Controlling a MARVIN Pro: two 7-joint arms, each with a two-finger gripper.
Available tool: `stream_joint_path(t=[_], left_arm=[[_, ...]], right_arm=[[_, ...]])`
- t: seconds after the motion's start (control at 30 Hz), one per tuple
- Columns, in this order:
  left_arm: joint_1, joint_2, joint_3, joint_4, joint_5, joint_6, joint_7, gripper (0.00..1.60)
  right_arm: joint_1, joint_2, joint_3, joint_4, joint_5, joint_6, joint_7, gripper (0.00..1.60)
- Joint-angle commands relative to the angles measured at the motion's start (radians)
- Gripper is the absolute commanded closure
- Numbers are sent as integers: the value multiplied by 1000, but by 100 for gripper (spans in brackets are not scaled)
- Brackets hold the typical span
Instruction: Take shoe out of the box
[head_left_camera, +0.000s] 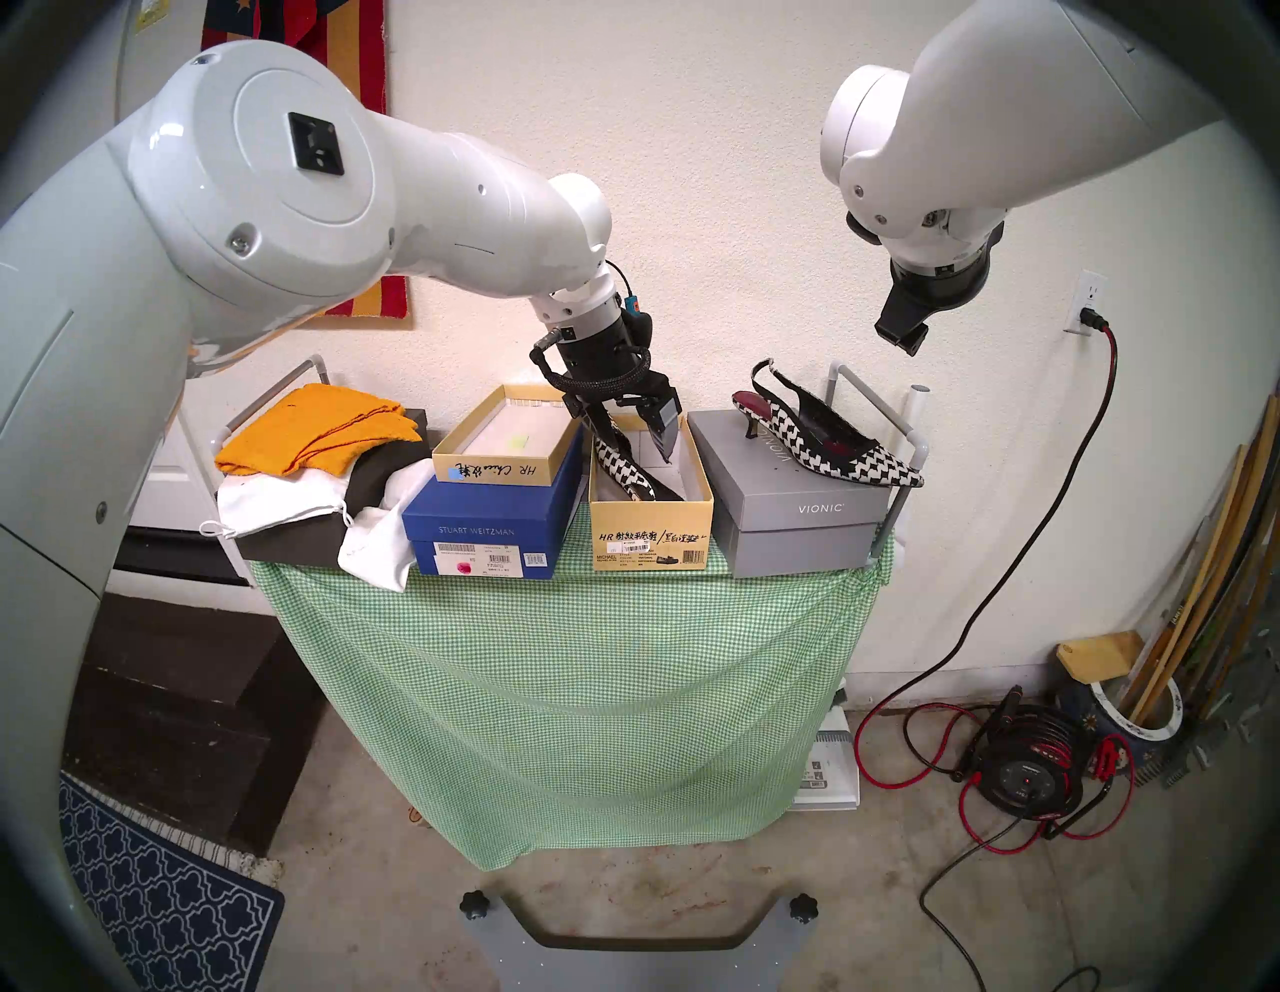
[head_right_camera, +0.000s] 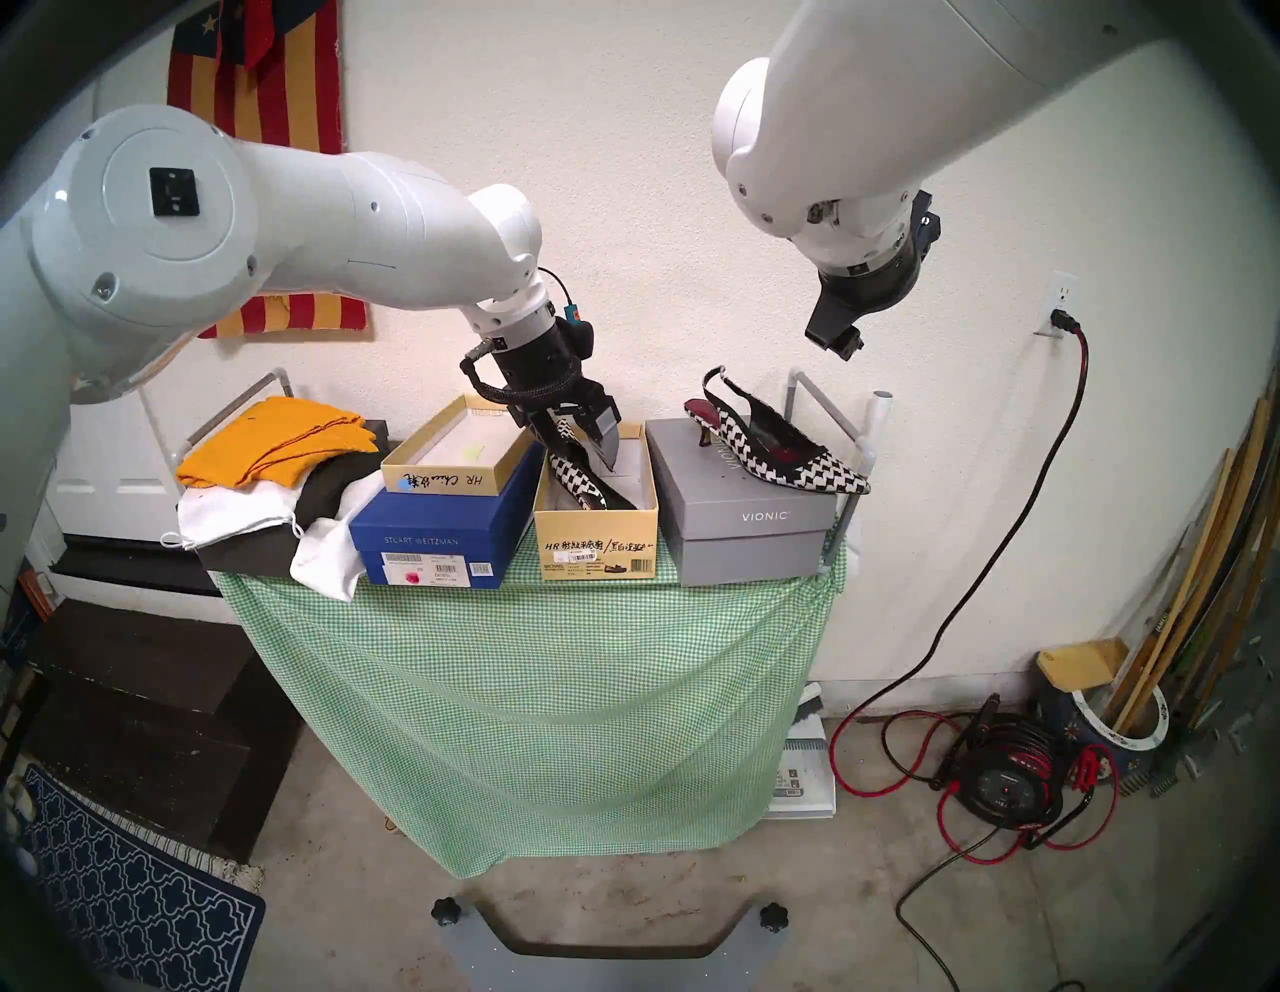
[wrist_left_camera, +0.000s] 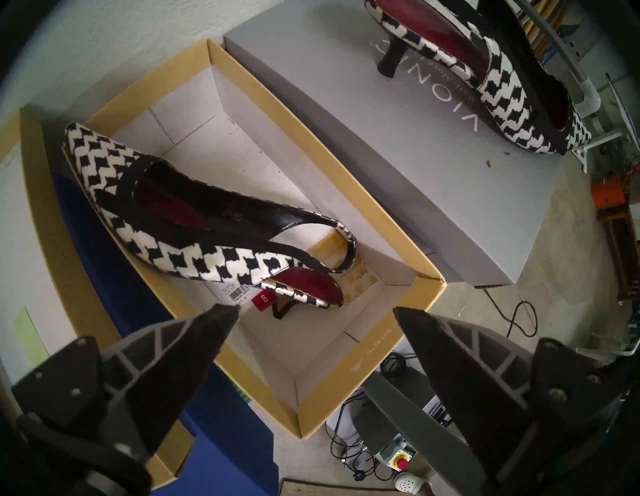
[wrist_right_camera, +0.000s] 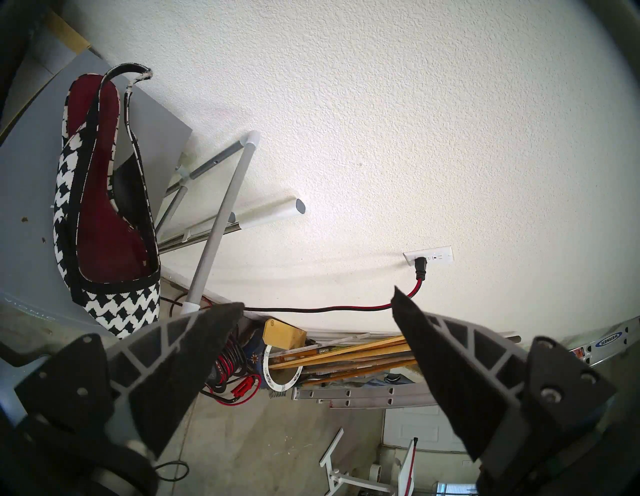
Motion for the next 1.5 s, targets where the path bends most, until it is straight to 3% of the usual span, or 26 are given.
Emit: stream_joint_path(t=[0.0,0.53,0.93,1.47], left_arm=[[26,-35,36,8,-44,-1,-23,0],[80,-64,148,90,-106,-1,-1,0],[122,-93,184,146,-157,-1,-6,0],[214,-79,255,228,-187,-1,38,0]], right_arm=[[3,0,-1,2,2,0,-2,0],[3,1,-1,2,2,0,-2,0],[3,1,-1,2,1,0,-2,0],[3,2,-1,1,1,0,-2,0]])
